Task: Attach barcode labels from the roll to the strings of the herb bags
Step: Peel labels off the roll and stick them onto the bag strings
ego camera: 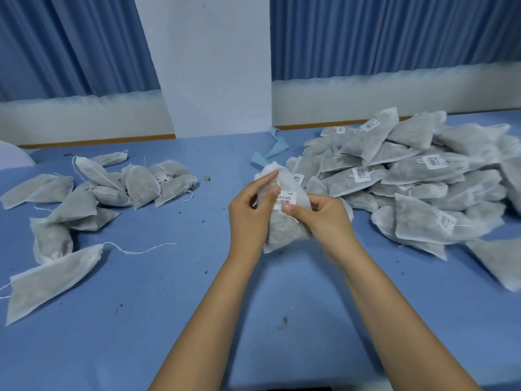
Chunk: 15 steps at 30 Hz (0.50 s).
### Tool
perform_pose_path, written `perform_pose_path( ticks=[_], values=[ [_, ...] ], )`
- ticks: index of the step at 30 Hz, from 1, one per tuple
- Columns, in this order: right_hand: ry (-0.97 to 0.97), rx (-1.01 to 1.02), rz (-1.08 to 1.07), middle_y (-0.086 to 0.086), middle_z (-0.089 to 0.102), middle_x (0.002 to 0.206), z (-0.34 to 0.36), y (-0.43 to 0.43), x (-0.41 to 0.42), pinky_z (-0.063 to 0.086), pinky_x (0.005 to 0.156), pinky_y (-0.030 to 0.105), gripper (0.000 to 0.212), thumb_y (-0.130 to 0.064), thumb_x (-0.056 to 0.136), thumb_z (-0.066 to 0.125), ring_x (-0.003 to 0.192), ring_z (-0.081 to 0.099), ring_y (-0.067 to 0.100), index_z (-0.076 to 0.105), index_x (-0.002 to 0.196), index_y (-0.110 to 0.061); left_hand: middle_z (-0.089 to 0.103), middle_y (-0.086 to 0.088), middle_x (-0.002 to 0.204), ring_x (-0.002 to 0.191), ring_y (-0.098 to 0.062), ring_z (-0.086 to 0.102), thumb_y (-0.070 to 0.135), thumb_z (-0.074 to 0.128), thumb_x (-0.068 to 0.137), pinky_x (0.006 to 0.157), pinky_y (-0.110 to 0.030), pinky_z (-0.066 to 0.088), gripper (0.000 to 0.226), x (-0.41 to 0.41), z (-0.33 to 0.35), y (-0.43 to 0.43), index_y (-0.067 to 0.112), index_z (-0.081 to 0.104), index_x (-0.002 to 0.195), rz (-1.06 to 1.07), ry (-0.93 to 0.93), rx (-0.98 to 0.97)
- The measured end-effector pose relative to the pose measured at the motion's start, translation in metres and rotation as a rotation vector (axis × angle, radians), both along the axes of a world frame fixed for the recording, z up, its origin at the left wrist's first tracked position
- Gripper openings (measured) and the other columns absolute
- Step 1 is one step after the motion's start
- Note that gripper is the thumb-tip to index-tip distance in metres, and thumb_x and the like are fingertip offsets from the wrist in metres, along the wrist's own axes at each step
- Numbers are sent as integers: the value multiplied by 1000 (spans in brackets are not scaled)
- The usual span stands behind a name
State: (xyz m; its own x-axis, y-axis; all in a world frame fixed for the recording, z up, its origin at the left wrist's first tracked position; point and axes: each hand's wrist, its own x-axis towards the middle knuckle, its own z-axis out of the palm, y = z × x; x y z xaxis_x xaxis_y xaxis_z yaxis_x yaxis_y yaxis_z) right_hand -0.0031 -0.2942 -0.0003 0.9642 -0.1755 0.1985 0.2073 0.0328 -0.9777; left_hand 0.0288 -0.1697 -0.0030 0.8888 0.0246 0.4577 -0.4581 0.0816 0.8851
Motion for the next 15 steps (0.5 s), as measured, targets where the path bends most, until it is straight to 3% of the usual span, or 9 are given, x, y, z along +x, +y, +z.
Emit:
perform_pose_path(
  ticks=[4, 7, 11, 13, 15],
  values=[
    [44, -14, -105, 2, 66, 66, -1, -39, -21, 43, 55, 20, 11, -14, 84, 71, 59, 56, 9, 72, 74, -8, 71, 23, 103, 107, 2, 62, 7, 68, 87, 95, -20, 47, 33, -10, 0, -42, 37, 72, 101, -88, 26, 72],
    [61, -2, -181, 1, 63, 64, -8, -67, -36, 42, 56, 20, 17, -11, 89, 64, 59, 55, 9, 70, 74, -6, 69, 18, 112, 110, -1, 61, 9, 68, 87, 95, -19, 47, 38, -16, -1, -71, 40, 67, 109, -134, 25, 113],
    [99, -163, -395, 9, 50, 62, -12, -103, -51, 37, 43, 21, 28, -17, 91, 61, 51, 46, 11, 61, 74, 5, 63, 3, 117, 102, -10, 62, 34, 66, 91, 83, -13, 48, 53, -19, -7, -110, 23, 46, 139, -217, 335, 370],
    [217, -106, -312, 10, 55, 67, -12, -121, -60, 37, 39, 20, 31, -26, 91, 62, 55, 50, 13, 63, 85, 4, 64, -9, 120, 101, -17, 63, 34, 66, 90, 80, -20, 49, 52, -20, -11, -123, 16, 47, 135, -244, 408, 442],
    [307, -5, -135, 2, 69, 74, -9, -133, -69, 42, 43, 19, 20, -24, 88, 66, 62, 60, 10, 69, 94, -5, 66, -10, 115, 91, -13, 64, 30, 67, 90, 73, -16, 50, 48, -21, -9, -135, 16, 48, 132, -236, 360, 376]
  ],
)
